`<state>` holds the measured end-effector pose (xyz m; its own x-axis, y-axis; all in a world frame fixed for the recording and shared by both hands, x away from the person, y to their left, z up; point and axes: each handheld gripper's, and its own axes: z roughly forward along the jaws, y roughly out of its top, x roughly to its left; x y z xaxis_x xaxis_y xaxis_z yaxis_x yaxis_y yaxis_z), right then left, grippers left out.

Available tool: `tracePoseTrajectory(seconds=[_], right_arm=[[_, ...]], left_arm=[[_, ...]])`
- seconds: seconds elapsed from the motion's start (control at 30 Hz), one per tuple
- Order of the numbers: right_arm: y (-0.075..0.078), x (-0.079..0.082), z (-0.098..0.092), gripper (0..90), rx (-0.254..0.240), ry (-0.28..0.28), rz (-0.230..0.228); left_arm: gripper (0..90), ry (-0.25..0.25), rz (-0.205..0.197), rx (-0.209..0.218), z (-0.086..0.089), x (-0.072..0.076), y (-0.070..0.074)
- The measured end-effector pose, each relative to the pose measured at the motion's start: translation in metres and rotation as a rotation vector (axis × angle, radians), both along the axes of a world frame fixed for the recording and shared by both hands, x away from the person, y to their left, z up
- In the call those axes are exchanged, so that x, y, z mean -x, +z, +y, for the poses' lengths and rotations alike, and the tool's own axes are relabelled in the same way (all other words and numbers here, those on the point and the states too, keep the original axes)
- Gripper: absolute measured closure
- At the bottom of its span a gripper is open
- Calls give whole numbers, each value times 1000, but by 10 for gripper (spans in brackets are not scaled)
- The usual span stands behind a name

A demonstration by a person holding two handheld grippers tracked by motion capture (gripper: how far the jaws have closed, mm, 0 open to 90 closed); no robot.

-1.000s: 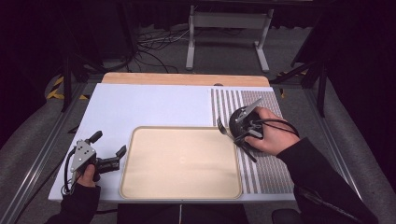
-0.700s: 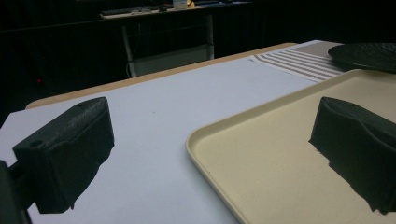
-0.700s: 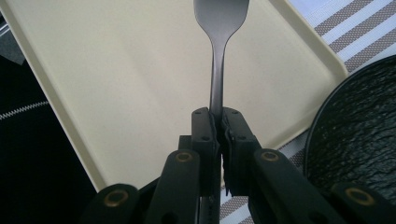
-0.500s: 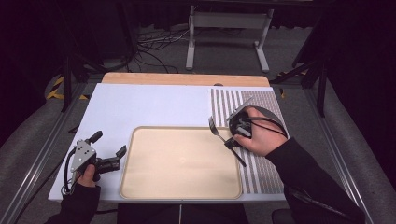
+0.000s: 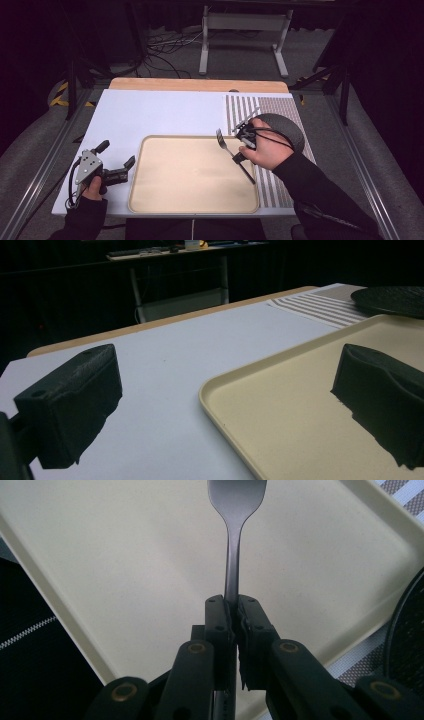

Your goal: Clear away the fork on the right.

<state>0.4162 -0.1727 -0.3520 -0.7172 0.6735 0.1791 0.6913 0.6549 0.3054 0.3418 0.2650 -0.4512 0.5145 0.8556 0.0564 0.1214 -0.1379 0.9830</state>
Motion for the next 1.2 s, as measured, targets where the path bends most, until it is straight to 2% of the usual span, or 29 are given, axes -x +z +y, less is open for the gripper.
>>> tracePoseTrajectory(seconds=[0.3,0.43,1.2], right_arm=[[-17,-4,8,850,36,-81,81],[-24,-5,11,849,48,-101,111],[-47,-8,16,848,94,-195,201]], left_arm=[[2,0,1,-1,0,0,0],[2,0,0,3,0,0,0],[2,0,1,3,0,0,0]])
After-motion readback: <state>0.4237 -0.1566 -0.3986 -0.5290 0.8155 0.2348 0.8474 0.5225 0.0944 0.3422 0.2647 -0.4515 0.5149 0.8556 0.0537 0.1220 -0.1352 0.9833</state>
